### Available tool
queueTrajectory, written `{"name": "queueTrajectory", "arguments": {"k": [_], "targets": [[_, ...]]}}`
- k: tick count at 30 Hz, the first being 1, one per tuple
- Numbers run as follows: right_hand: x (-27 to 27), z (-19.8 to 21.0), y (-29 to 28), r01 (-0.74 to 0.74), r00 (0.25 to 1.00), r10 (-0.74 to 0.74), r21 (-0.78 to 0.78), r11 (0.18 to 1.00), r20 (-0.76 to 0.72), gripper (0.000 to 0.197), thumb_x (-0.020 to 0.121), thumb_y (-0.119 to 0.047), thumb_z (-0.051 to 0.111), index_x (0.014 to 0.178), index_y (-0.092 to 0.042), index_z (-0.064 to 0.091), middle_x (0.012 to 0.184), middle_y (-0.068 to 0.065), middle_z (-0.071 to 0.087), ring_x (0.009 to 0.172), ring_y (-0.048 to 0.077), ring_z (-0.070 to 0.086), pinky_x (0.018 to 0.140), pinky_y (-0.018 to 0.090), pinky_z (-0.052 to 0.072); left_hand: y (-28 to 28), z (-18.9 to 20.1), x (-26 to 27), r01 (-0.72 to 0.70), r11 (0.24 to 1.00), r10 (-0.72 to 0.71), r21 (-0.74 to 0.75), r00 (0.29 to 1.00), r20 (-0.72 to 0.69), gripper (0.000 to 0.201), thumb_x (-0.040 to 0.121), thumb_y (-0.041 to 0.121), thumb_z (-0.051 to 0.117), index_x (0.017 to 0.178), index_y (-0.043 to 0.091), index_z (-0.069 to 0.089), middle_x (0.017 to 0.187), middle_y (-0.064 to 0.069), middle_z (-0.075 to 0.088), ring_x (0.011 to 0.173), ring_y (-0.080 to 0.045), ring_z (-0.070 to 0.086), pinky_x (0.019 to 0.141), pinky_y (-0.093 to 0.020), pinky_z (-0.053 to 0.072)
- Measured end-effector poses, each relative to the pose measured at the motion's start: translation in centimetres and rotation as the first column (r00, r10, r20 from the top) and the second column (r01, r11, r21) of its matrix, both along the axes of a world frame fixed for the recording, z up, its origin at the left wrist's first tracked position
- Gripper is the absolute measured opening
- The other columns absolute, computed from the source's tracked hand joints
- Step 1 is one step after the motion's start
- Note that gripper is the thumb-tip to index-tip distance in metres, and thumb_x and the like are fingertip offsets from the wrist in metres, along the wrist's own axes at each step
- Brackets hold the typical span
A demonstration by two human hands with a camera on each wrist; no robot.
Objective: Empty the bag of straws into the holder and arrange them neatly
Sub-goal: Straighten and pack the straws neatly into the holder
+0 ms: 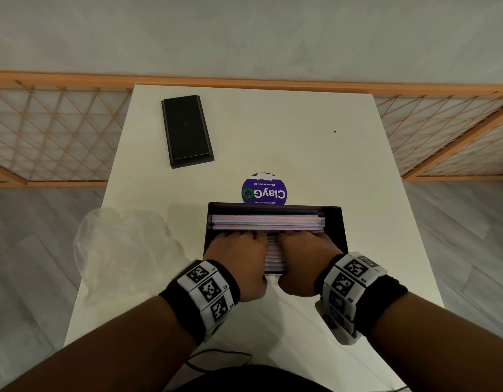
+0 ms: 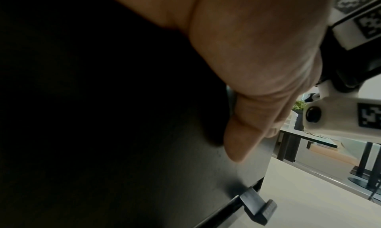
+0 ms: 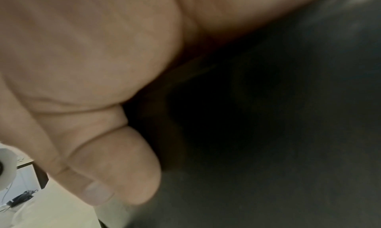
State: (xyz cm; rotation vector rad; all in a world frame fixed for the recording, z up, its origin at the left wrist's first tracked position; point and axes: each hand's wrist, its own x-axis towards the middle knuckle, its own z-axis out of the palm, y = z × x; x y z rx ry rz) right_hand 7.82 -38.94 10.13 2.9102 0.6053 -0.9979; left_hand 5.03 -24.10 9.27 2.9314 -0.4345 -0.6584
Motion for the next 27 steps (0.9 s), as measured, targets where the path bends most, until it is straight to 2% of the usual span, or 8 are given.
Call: {"name": "queueTrajectory", "arguments": {"k": [3,6,9,13,16,20,23,27], "targets": [[0.0,0.0,0.1,-0.004,1.000,0.004,-0.011,1.000,0.003,0.050,0.069,-0.039,0.064,0.116,-0.024,0.055,0.117,-0.003,0.062,0.112,0.024,0.059,0.106,0.042,0.042,0.0,0.1,-0.1,0.007,1.000,-0.007,0.026,1.000,-0.009,0.050,0.081,0.042,0.065,0.124,0.022,0.051,0.127,-0.002,0.051,0.116,-0.025,0.056,0.099,-0.040,0.046],[0.0,0.2,0.2,-0.027,1.000,0.027,-0.036,0.999,0.006,0.056,0.070,-0.041,0.064,0.123,-0.025,0.056,0.124,0.001,0.052,0.117,0.027,0.053,0.105,0.045,0.042,-0.3,0.3,-0.5,0.052,0.998,-0.054,0.041,0.998,0.040,0.048,0.084,0.038,0.065,0.126,0.020,0.050,0.131,-0.003,0.042,0.122,-0.025,0.046,0.101,-0.041,0.045],[0.0,0.5,0.6,-0.069,0.998,0.068,-0.031,0.997,-0.011,0.058,0.070,-0.038,0.065,0.127,-0.028,0.055,0.127,0.002,0.047,0.118,0.028,0.048,0.104,0.046,0.041,-0.3,0.0,-0.9,0.055,0.998,-0.055,0.006,0.998,0.041,0.055,0.085,0.034,0.065,0.135,0.024,0.044,0.133,0.001,0.050,0.124,-0.023,0.049,0.106,-0.041,0.043],[-0.3,0.8,0.1,-0.059,0.998,0.059,-0.023,0.998,0.003,0.054,0.070,-0.036,0.064,0.121,-0.024,0.048,0.116,-0.001,0.064,0.110,0.026,0.061,0.105,0.043,0.041,0.6,-0.1,-0.8,0.025,0.999,-0.027,0.027,0.998,0.051,0.054,0.083,0.037,0.063,0.134,0.025,0.047,0.130,0.002,0.057,0.125,-0.024,0.050,0.106,-0.039,0.040],[-0.2,1.0,0.3,-0.041,0.999,0.042,-0.030,0.999,0.030,0.047,0.069,-0.040,0.062,0.114,-0.028,0.055,0.115,-0.003,0.063,0.110,0.025,0.061,0.103,0.041,0.042,0.0,0.4,-0.4,0.029,1.000,-0.029,-0.008,0.999,0.024,0.050,0.082,0.039,0.066,0.128,0.025,0.052,0.127,0.002,0.053,0.120,-0.023,0.052,0.101,-0.039,0.044],[-0.2,0.9,0.8,-0.048,0.998,0.049,0.031,0.998,-0.028,0.036,0.069,-0.030,0.064,0.104,-0.025,0.057,0.111,-0.001,0.064,0.104,0.026,0.063,0.093,0.035,0.048,-0.6,0.7,0.4,0.007,0.998,-0.011,-0.061,0.997,-0.070,0.045,0.081,0.035,0.070,0.123,0.025,0.058,0.120,0.002,0.063,0.108,-0.023,0.064,0.092,-0.038,0.055],[0.0,0.8,0.1,-0.023,1.000,0.023,-0.016,1.000,-0.013,0.039,0.071,-0.036,0.064,0.108,-0.025,0.058,0.102,-0.002,0.068,0.096,0.024,0.066,0.087,0.031,0.052,0.3,0.4,0.3,-0.008,0.999,0.006,-0.031,0.999,-0.051,0.045,0.081,0.038,0.067,0.123,0.026,0.056,0.118,0.003,0.065,0.105,-0.023,0.066,0.087,-0.035,0.055],[0.1,0.7,-0.1,-0.009,1.000,0.008,-0.049,0.999,-0.029,0.035,0.073,-0.041,0.064,0.104,-0.025,0.060,0.098,-0.004,0.067,0.093,0.022,0.065,0.087,0.031,0.051,0.4,0.4,0.0,-0.009,1.000,0.008,-0.005,0.999,-0.040,0.040,0.083,0.040,0.065,0.118,0.024,0.059,0.116,0.004,0.064,0.104,-0.021,0.065,0.087,-0.033,0.052]]}}
